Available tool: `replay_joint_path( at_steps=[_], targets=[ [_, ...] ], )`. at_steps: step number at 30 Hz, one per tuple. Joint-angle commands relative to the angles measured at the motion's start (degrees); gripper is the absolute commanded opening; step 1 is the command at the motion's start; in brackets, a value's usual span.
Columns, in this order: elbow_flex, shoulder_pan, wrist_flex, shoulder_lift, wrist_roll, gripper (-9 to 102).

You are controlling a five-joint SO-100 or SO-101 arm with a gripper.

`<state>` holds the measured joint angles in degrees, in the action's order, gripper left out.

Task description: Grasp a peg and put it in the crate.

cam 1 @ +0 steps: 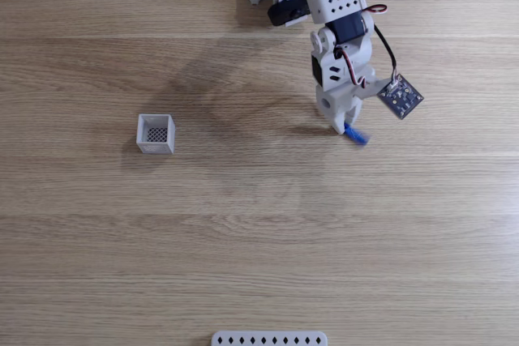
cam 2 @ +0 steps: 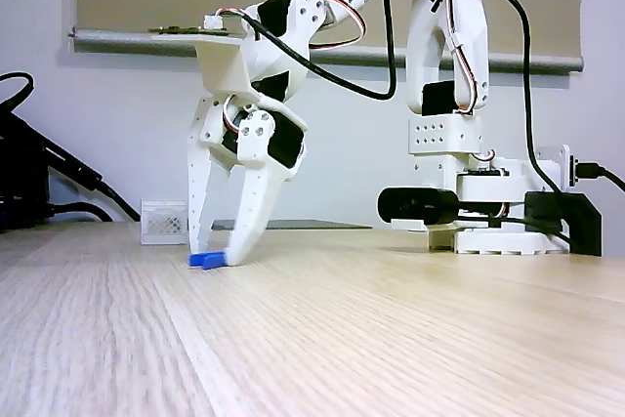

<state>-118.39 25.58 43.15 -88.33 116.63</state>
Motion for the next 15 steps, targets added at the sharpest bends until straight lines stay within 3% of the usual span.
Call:
replay_joint_path(
  at_steps=[1, 6, 15],
  targets=[
    [-1.32, 0.79, -0.62, -5.01, -0.62, 0],
    [-7.73, -2.20, -7.12, -11.78, -0.53, -1],
    [-27.07, -16.96, -37.18, -26.46, -0.53, -1]
  ],
)
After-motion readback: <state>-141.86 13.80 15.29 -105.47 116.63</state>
